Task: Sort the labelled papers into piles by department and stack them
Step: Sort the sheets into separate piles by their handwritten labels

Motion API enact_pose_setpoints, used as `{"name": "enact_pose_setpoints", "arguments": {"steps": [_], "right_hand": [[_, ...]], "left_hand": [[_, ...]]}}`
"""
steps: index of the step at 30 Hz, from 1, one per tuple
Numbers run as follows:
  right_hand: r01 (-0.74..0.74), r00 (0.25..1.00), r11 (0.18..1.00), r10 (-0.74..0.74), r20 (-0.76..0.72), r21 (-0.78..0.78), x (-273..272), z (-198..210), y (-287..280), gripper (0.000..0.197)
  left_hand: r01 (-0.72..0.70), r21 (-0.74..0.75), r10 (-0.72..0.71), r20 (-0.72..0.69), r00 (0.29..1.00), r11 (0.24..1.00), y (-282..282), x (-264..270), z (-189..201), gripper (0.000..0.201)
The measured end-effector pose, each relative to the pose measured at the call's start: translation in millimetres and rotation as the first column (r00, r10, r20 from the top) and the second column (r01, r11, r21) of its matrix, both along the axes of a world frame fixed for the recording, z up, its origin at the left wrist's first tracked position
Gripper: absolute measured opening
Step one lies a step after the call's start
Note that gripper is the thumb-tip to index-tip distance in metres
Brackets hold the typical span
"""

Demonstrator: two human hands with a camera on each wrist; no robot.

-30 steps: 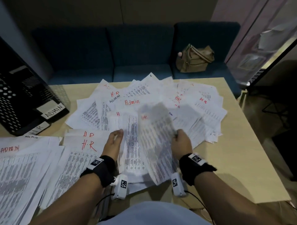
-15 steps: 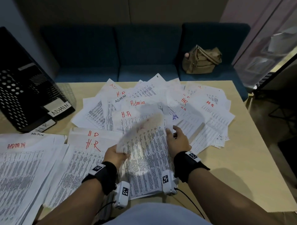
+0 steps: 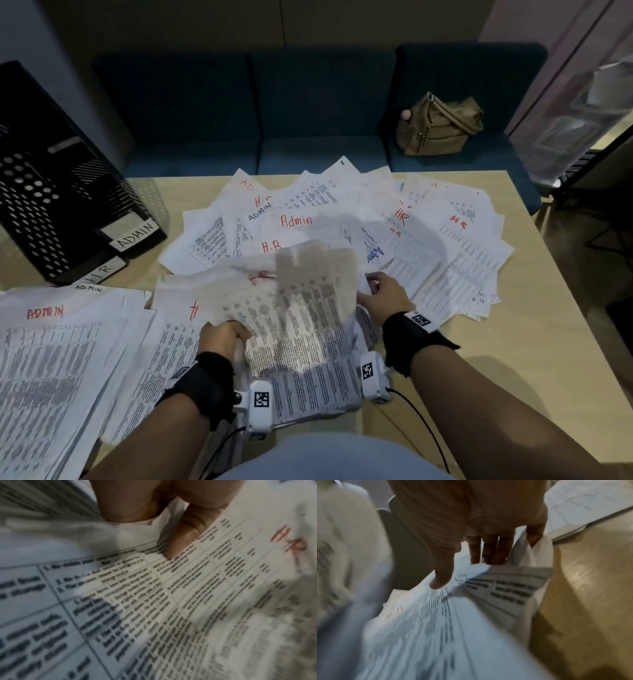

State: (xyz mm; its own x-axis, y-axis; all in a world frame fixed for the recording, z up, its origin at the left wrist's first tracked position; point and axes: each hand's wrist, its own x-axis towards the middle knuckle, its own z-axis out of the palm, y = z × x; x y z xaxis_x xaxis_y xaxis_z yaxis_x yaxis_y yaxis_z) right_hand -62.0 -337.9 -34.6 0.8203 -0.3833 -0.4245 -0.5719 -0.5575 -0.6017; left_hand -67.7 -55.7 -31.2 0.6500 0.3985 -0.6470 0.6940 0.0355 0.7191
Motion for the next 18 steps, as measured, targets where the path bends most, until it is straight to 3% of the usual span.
{"name": "enact_pose_setpoints", "arguments": {"steps": [1,3,7,8,10,12,14,16,18], "right_hand": [[-0.03,0.998,0.997,0.025,-0.059,-0.077,1,-1,4,0.046],[-0.039,0.994,0.986,0.021,-0.109,-0.161,1,0,11,0.034],[0.093,0.996,0.981,-0.092,0.015,-0.17,-6,-4,9,0.005],[0.15,0.988,0.977,-0.142,0.062,-0.15,-9,-7,6,0.005],[0.249,0.963,0.965,-0.237,0.125,-0.087,-14,-5,-3,0.025],[0.278,0.952,0.959,-0.267,0.151,-0.057,-18,2,-11,0.044],[0.274,0.953,0.949,-0.246,0.174,-0.159,-19,10,-18,0.062],[0.189,0.976,0.894,-0.127,0.175,-0.406,-20,15,-20,0.056],[0.055,0.992,0.898,0.001,0.128,-0.436,-20,13,-12,0.044]], "left_hand": [[-0.001,0.016,0.002,-0.026,1.0,1.0,4,0,-2,0.012],[0.008,0.04,-0.006,-0.048,0.999,0.999,9,2,-13,0.036],[0.002,-0.019,-0.003,-0.045,0.999,1.0,12,3,-20,0.05],[-0.003,-0.025,0.003,-0.036,0.999,1.0,12,3,-23,0.053],[0.012,-0.019,-0.013,-0.022,1.0,1.0,14,3,-24,0.06],[0.068,-0.01,-0.068,-0.036,0.997,0.998,15,2,-21,0.042],[0.089,0.014,-0.088,-0.041,0.995,0.996,16,2,-20,0.026],[0.102,-0.002,-0.102,-0.039,0.994,0.995,17,3,-19,0.024],[0.125,0.009,-0.124,-0.06,0.991,0.992,18,3,-20,0.022]]}}
